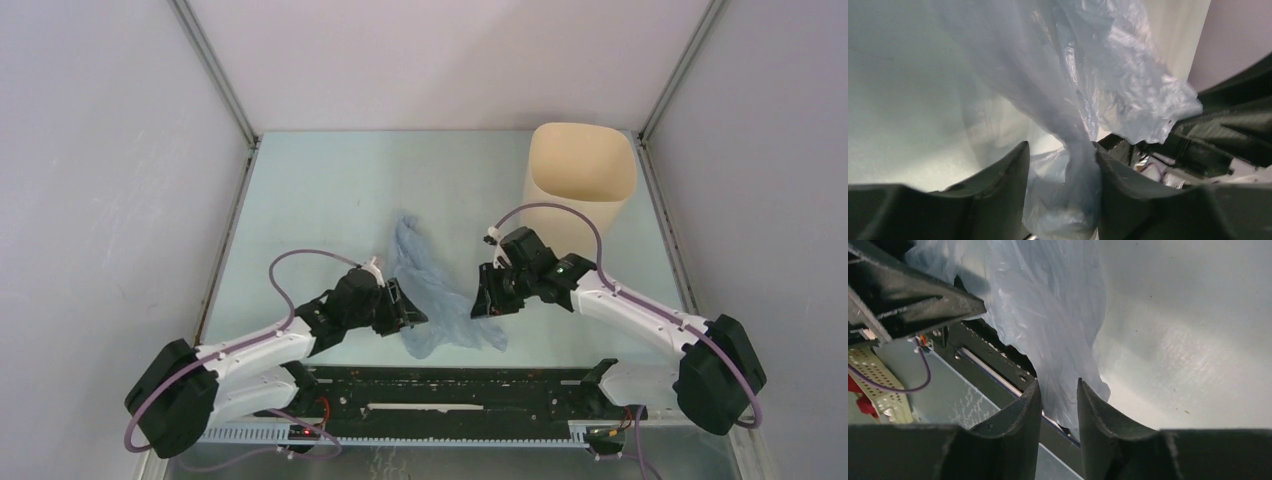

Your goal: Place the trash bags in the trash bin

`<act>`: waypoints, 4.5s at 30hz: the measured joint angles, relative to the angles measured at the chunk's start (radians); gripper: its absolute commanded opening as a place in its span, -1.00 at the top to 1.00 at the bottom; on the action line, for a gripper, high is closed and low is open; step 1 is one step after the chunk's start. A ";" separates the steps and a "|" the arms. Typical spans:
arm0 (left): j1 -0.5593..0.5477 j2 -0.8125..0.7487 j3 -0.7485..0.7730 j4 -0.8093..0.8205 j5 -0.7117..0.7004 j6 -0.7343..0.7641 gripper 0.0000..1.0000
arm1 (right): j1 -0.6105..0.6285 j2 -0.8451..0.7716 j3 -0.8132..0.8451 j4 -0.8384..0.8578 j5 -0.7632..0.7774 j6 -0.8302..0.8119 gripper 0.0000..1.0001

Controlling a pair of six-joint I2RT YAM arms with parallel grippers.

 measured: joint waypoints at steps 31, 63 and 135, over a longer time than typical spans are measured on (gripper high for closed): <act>-0.001 0.024 0.067 -0.252 -0.009 0.094 0.72 | 0.296 -0.012 0.042 -0.219 0.422 -0.088 -0.41; 0.166 0.031 0.347 -0.599 -0.151 0.269 1.00 | 0.444 0.399 0.386 -0.325 0.639 -0.175 0.84; 0.271 0.158 0.449 -0.825 -0.098 0.504 1.00 | 0.359 0.163 0.135 -0.141 0.496 -0.083 -0.25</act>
